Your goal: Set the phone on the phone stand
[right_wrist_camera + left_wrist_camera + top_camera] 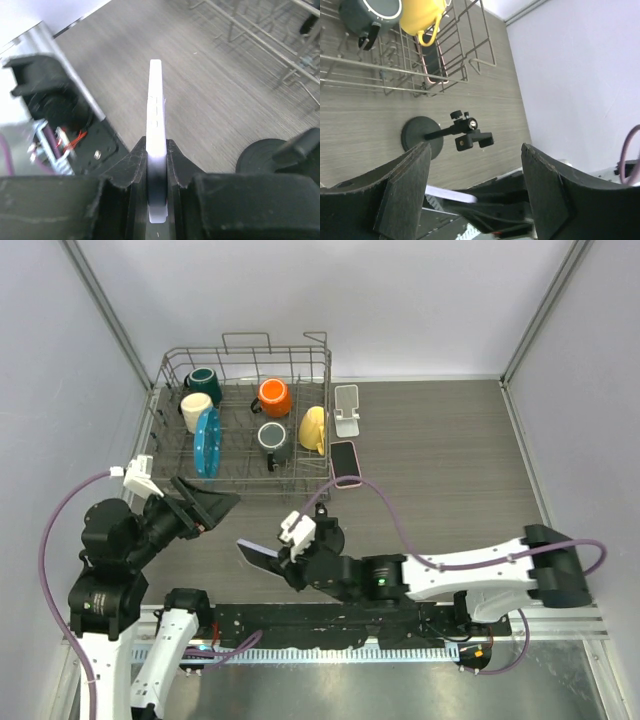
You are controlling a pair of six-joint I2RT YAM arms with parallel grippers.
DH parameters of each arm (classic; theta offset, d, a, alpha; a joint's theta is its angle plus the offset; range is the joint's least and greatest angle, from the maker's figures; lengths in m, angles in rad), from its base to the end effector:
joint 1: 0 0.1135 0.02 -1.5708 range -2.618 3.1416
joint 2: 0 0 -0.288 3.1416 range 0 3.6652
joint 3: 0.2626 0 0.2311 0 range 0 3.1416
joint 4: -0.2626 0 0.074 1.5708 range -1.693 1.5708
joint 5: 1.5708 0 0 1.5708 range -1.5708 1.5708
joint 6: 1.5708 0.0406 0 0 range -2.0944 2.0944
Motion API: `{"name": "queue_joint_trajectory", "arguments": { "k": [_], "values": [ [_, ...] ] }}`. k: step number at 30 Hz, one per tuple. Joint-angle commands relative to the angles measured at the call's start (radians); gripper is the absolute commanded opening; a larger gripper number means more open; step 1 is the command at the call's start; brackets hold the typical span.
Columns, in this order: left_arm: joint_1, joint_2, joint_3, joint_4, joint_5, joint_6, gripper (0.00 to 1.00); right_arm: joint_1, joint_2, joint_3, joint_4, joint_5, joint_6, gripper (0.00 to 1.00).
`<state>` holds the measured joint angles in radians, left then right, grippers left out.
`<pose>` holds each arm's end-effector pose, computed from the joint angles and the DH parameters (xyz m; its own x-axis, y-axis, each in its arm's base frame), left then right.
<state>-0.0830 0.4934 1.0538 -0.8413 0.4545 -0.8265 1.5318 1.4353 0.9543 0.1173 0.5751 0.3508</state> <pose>0.0281 -0.0202 0.3887 -0.5511 -0.6173 -0.5614 0.1320 0.5998 -0.7892 0.0341 0.3066 0.3103 -0.2944 -0.1480 -0.9442 -0.7640 0.6299 0.1395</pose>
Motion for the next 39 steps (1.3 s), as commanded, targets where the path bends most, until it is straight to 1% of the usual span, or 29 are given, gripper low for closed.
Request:
{"name": "queue_joint_trajectory", "arguments": {
  "k": [1,2,3,4,5,6,7,9,12,13,15,16,17,18,20,21,23,24,26,27,29,30,31,33,35,36,37,39],
  "values": [
    [-0.003,0.039,-0.018,-0.041,0.030,0.168,0.76,0.005,-0.225,-0.095,0.076,-0.256,-0.151,0.01],
    [-0.004,0.043,-0.059,-0.012,0.074,0.173,0.76,0.005,-0.261,-0.133,0.065,-0.282,-0.153,0.00],
    [-0.003,0.051,-0.084,0.011,0.190,0.176,0.76,0.005,-0.294,-0.149,0.030,-0.323,-0.156,0.01],
    [-0.003,0.060,-0.110,0.040,0.244,0.172,0.76,0.005,-0.361,-0.161,0.003,-0.334,-0.159,0.01],
    [-0.004,0.062,-0.161,0.095,0.298,0.165,0.76,0.005,-0.387,-0.179,-0.030,-0.348,-0.158,0.01],
    [-0.004,0.062,-0.179,0.125,0.335,0.158,0.76,0.007,-0.416,-0.189,-0.094,-0.369,-0.156,0.00],
    [-0.006,0.056,-0.208,0.169,0.387,0.152,0.76,0.007,-0.461,-0.195,-0.123,-0.376,-0.153,0.00],
    [-0.012,0.048,-0.224,0.202,0.412,0.152,0.76,0.005,-0.509,-0.218,-0.226,-0.370,-0.131,0.01],
    [-0.046,0.059,-0.233,0.240,0.450,0.158,0.76,0.007,-0.607,-0.245,-0.298,-0.376,-0.108,0.01],
    [-0.076,0.068,-0.233,0.242,0.454,0.164,0.76,0.005,-0.636,-0.255,-0.301,-0.379,-0.107,0.01],
    [-0.122,0.100,-0.238,0.243,0.429,0.174,0.76,0.005,-0.709,-0.278,-0.303,-0.368,-0.107,0.01],
    [-0.188,0.112,-0.244,0.249,0.414,0.173,0.76,0.005,-0.726,-0.281,-0.309,-0.348,-0.107,0.00],
    [-0.228,0.123,-0.247,0.258,0.377,0.164,0.76,0.007,-0.740,-0.276,-0.317,-0.337,-0.111,0.00],
    [-0.323,0.140,-0.253,0.272,0.353,0.159,0.76,0.007,-0.757,-0.272,-0.335,-0.331,-0.119,0.00],
    [-0.430,0.154,-0.268,0.313,0.265,0.145,0.76,0.007,-0.763,-0.255,-0.363,-0.325,-0.130,0.00],
    [-0.530,0.166,-0.271,0.327,0.228,0.144,0.76,0.005,-0.762,-0.246,-0.372,-0.333,-0.131,0.00],
    [-0.624,0.181,-0.275,0.360,0.169,0.147,0.77,0.005,-0.757,-0.217,-0.402,-0.368,-0.133,0.00],
    [-0.708,0.201,-0.273,0.370,0.120,0.158,0.77,0.005,-0.751,-0.206,-0.410,-0.388,-0.130,0.00],
    [-0.782,0.238,-0.265,0.403,0.089,0.170,0.78,0.007,-0.748,-0.183,-0.429,-0.444,-0.118,0.00],
    [-0.847,0.260,-0.262,0.410,0.072,0.187,0.78,0.005,-0.747,-0.177,-0.433,-0.457,-0.113,0.00],
    [-0.909,0.342,-0.241,0.430,0.059,0.207,0.78,0.005,-0.748,-0.164,-0.442,-0.475,-0.098,0.01],
    [-0.964,0.376,-0.232,0.433,0.058,0.225,0.77,0.005,-0.750,-0.164,-0.447,-0.480,-0.095,0.01],
    [-0.992,0.425,-0.212,0.435,0.047,0.240,0.75,0.005,-0.757,-0.164,-0.449,-0.483,-0.092,0.00],
    [-1.062,0.461,-0.199,0.442,0.014,0.259,0.72,0.005,-0.766,-0.166,-0.456,-0.497,-0.090,0.01],
    [-1.092,0.478,-0.209,0.464,-0.002,0.264,0.66,0.005,-0.782,-0.167,-0.464,-0.506,-0.090,0.00],
    [-1.109,0.478,-0.224,0.488,0.001,0.259,0.65,0.005,-0.788,-0.169,-0.464,-0.515,-0.087,0.00],
    [-1.113,0.476,-0.235,0.502,0.015,0.245,0.61,0.005,-0.794,-0.169,-0.466,-0.521,-0.085,0.00],
    [-1.123,0.464,-0.267,0.548,0.032,0.228,0.56,0.005,-0.811,-0.172,-0.462,-0.534,-0.076,0.00]
  ]
}}
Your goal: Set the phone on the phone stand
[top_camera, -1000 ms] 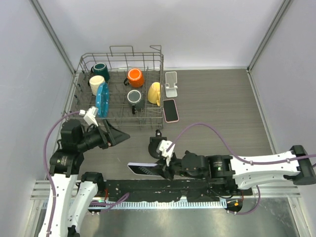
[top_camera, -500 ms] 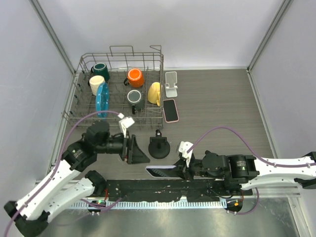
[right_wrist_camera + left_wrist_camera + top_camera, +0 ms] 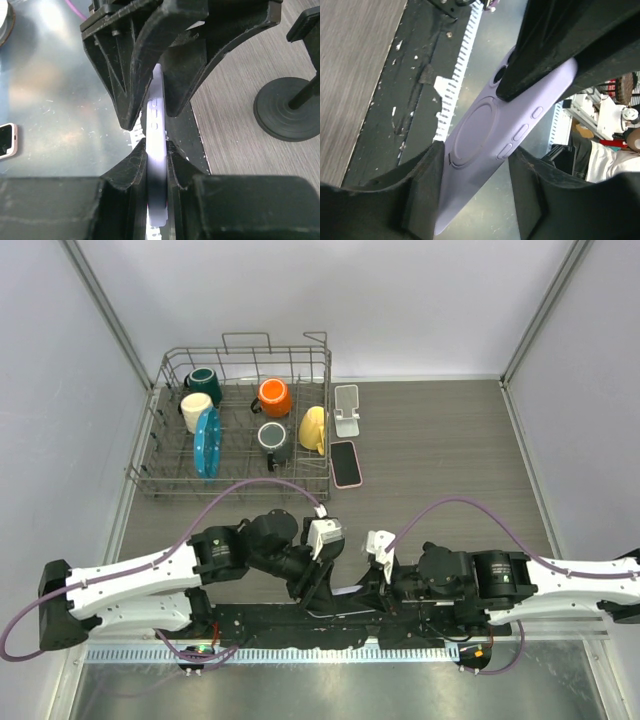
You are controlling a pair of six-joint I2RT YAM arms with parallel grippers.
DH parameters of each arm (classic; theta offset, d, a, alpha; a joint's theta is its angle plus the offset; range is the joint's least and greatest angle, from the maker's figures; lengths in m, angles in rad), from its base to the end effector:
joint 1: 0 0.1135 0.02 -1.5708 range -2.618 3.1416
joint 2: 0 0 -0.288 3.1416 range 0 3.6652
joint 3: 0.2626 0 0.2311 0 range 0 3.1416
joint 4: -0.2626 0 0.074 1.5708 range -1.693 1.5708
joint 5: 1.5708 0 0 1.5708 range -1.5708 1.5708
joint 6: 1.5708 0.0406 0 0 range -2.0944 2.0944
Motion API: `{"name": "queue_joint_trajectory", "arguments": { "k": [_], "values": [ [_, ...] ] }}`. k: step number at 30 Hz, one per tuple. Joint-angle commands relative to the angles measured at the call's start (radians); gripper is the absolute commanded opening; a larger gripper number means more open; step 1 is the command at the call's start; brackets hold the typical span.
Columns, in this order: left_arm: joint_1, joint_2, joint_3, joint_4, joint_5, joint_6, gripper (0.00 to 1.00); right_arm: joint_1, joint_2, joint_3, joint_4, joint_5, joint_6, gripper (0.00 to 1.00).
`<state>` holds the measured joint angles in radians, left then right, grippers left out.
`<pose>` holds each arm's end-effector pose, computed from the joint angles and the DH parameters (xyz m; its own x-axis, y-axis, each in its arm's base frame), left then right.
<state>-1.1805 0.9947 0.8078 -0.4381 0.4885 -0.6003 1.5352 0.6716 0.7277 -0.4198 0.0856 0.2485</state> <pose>0.0519 -0.1761 0.3082 -0.7268 0.4555 -0.5141 0.6676 0.2924 -0.6847 0.0078 0.1208 0.3244 -0.2565 -0.3162 -0.9134 -0.9592 0.1992 0.2004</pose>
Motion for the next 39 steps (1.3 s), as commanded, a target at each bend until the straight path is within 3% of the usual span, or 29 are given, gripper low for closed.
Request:
{"name": "queue_joint_trajectory", "arguments": {
  "k": [1,3,7,9,13,14,16,20,23,24,29,34,39],
  "values": [
    [-0.027,-0.041,-0.028,0.157,0.007,-0.004,0.50,0.003,-0.052,0.053,0.076,-0.053,0.029,0.00],
    [-0.033,-0.047,-0.042,0.182,0.013,-0.009,0.43,0.003,-0.070,0.050,0.088,-0.060,0.047,0.01],
    [-0.044,-0.034,-0.016,0.196,0.009,-0.001,0.10,0.002,-0.079,0.032,0.153,-0.072,0.069,0.01],
    [-0.066,-0.042,0.007,0.199,-0.026,0.008,0.00,0.002,-0.069,0.029,0.188,-0.052,0.075,0.00],
    [-0.116,-0.083,0.011,0.208,-0.134,0.011,0.00,0.002,-0.029,0.039,0.204,0.044,0.090,0.01],
    [-0.119,-0.096,0.008,0.210,-0.152,0.007,0.00,0.002,-0.018,0.047,0.200,0.069,0.103,0.09],
    [-0.119,-0.140,-0.004,0.210,-0.232,-0.001,0.00,0.002,0.002,0.050,0.194,0.115,0.109,0.14],
    [-0.119,-0.206,-0.010,0.182,-0.430,0.000,0.00,0.002,0.055,0.059,0.170,0.141,0.120,0.53],
    [-0.119,-0.246,0.002,0.173,-0.507,0.004,0.00,0.002,0.056,0.043,0.183,0.147,0.123,0.73],
    [-0.120,-0.254,-0.001,0.179,-0.510,0.002,0.00,0.003,0.052,0.033,0.194,0.148,0.123,0.75],
    [-0.119,-0.309,-0.039,0.214,-0.502,-0.022,0.00,0.002,0.002,-0.056,0.332,0.149,0.146,0.79],
    [-0.119,-0.349,-0.096,0.303,-0.406,-0.044,0.00,0.000,-0.038,-0.146,0.518,0.120,0.219,0.78],
    [-0.119,-0.369,-0.114,0.369,-0.372,-0.039,0.00,-0.001,-0.069,-0.214,0.697,0.088,0.274,0.63]
  ]
}}
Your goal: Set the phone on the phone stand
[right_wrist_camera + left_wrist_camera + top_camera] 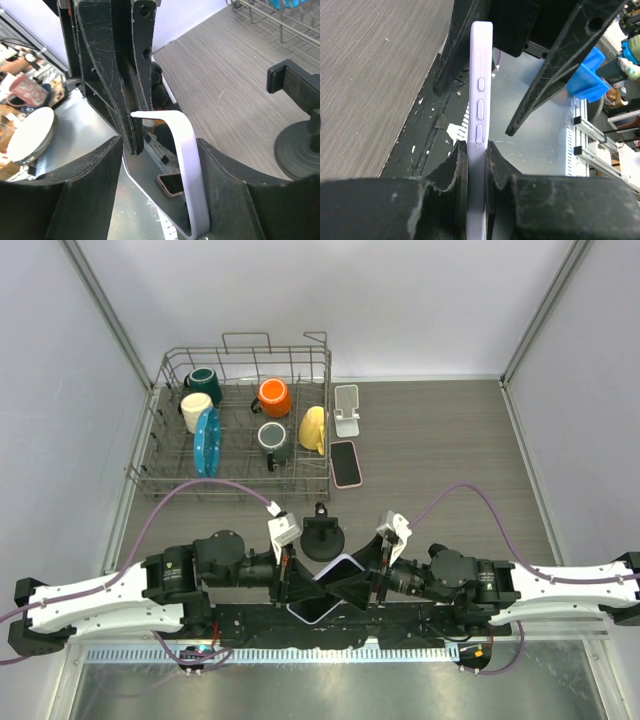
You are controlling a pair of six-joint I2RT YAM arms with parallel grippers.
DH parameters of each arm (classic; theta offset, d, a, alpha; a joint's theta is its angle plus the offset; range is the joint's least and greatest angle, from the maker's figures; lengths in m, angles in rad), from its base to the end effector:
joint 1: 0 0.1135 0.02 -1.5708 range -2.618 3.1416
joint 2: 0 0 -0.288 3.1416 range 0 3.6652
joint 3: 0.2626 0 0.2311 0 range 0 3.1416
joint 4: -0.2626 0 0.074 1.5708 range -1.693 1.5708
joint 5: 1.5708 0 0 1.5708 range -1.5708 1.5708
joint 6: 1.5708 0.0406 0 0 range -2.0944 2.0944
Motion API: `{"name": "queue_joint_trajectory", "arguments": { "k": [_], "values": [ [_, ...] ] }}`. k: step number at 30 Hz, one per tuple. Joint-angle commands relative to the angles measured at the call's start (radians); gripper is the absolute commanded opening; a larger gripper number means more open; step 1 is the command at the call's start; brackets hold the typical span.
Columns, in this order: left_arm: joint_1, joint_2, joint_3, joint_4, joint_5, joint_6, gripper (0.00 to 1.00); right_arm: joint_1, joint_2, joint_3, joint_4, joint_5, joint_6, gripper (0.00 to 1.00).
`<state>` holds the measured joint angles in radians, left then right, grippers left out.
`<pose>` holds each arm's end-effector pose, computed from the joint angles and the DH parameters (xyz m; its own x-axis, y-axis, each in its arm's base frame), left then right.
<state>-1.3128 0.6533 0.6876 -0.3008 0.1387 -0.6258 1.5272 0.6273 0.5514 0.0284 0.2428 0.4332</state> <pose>0.0258 -0.1199 0.3261 -0.6353 0.1339 -0.7606 0.7644 0.2494 -0.5946 0.0153 0.1266 0.3201 -0.4046 0.0754 -0.9114 -0.8698 0.2761 0.4090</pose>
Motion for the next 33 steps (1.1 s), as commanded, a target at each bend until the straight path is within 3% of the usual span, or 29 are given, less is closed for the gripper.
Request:
{"name": "queue_joint_trajectory", "arguments": {
  "k": [1,5,8,21,27,30,33],
  "values": [
    [0.014,-0.033,0.000,0.242,-0.021,-0.014,0.00,0.007,-0.034,-0.057,0.267,-0.068,0.096,0.61],
    [0.014,-0.066,-0.039,0.298,-0.002,-0.029,0.00,0.007,-0.076,-0.097,0.346,-0.069,0.118,0.47],
    [0.014,-0.070,-0.060,0.361,0.004,-0.035,0.00,0.007,-0.116,-0.134,0.404,-0.063,0.133,0.43],
    [0.014,-0.070,-0.062,0.424,0.019,-0.031,0.00,0.008,-0.071,-0.160,0.518,-0.172,0.113,0.40],
    [0.014,-0.072,-0.071,0.427,0.025,-0.032,0.00,0.007,-0.077,-0.166,0.530,-0.137,0.095,0.26],
    [0.014,-0.070,-0.072,0.427,0.035,-0.034,0.00,0.007,-0.097,-0.176,0.527,-0.076,0.099,0.01],
    [0.014,-0.057,-0.050,0.388,0.036,-0.028,0.00,0.007,-0.123,-0.191,0.527,-0.048,0.084,0.01]
  ]
}}
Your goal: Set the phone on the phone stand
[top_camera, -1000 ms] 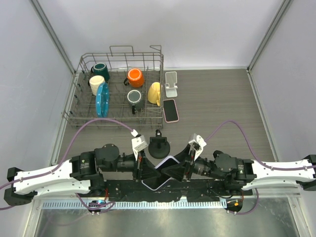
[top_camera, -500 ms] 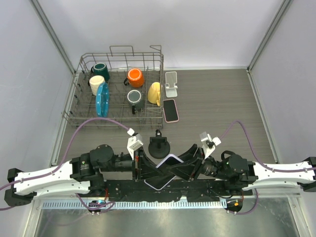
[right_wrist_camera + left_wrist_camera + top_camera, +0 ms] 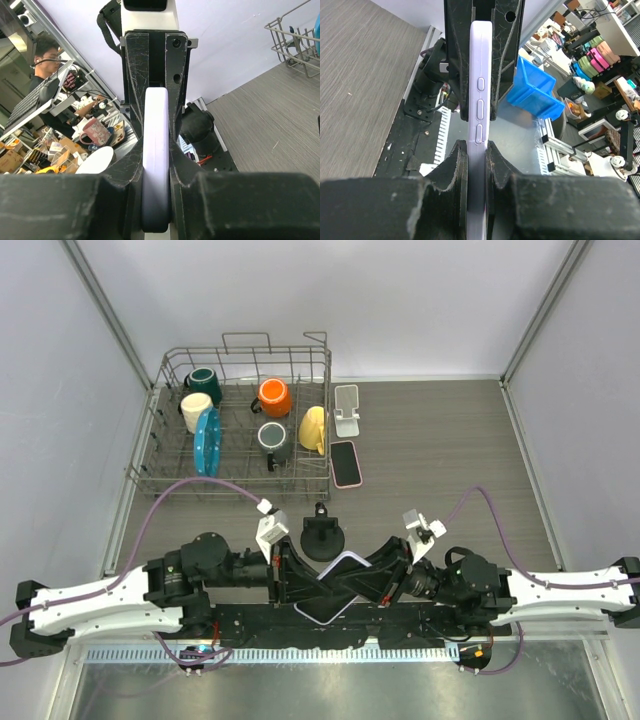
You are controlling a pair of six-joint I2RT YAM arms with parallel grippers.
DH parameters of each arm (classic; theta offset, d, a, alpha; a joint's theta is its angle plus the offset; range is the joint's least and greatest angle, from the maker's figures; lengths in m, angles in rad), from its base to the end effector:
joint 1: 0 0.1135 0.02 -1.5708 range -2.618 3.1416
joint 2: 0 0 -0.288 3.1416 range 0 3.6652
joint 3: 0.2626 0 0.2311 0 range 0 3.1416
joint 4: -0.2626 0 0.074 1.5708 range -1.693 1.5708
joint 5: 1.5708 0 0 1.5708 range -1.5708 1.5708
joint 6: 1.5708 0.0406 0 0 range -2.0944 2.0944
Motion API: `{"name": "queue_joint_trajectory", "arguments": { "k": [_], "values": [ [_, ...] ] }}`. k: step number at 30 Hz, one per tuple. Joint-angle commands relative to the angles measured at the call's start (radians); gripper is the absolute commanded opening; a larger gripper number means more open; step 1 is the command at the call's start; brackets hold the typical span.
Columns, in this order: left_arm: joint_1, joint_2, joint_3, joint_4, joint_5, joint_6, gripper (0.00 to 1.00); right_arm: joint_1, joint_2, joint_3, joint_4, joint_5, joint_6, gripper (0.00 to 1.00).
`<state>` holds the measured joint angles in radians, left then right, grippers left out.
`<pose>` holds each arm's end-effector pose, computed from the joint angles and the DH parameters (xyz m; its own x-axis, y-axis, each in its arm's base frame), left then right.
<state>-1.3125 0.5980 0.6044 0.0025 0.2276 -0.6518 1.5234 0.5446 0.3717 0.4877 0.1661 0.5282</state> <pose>0.0214 -0.1167 0.3381 -0.6045 -0.0255 -0.7962 0.7960 0.0192 -0.6050 0.0120 0.1118 0.3187 -0.4801 0.3698 -0.7955 -0.8518 0.0201 0.5234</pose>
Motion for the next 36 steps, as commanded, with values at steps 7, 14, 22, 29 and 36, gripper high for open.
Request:
{"name": "queue_joint_trajectory", "arguments": {
  "k": [7,14,22,29,36],
  "values": [
    [0.013,-0.026,0.214,-0.436,-0.549,-0.017,0.79,0.012,-0.144,0.090,-0.393,0.358,-0.019,0.01],
    [0.013,0.055,0.300,-0.709,-0.833,-0.095,0.70,0.011,-0.239,0.190,-0.810,0.599,0.076,0.01],
    [0.013,0.338,0.391,-0.702,-0.801,0.050,0.68,0.011,-0.308,0.168,-0.791,0.572,0.059,0.01],
    [0.013,0.397,0.386,-0.634,-0.869,0.087,0.60,0.011,-0.223,0.177,-0.753,0.510,0.046,0.01],
    [0.013,0.424,0.368,-0.579,-0.866,0.099,0.59,0.011,0.001,0.289,-0.801,0.543,0.001,0.01]
  ]
}}
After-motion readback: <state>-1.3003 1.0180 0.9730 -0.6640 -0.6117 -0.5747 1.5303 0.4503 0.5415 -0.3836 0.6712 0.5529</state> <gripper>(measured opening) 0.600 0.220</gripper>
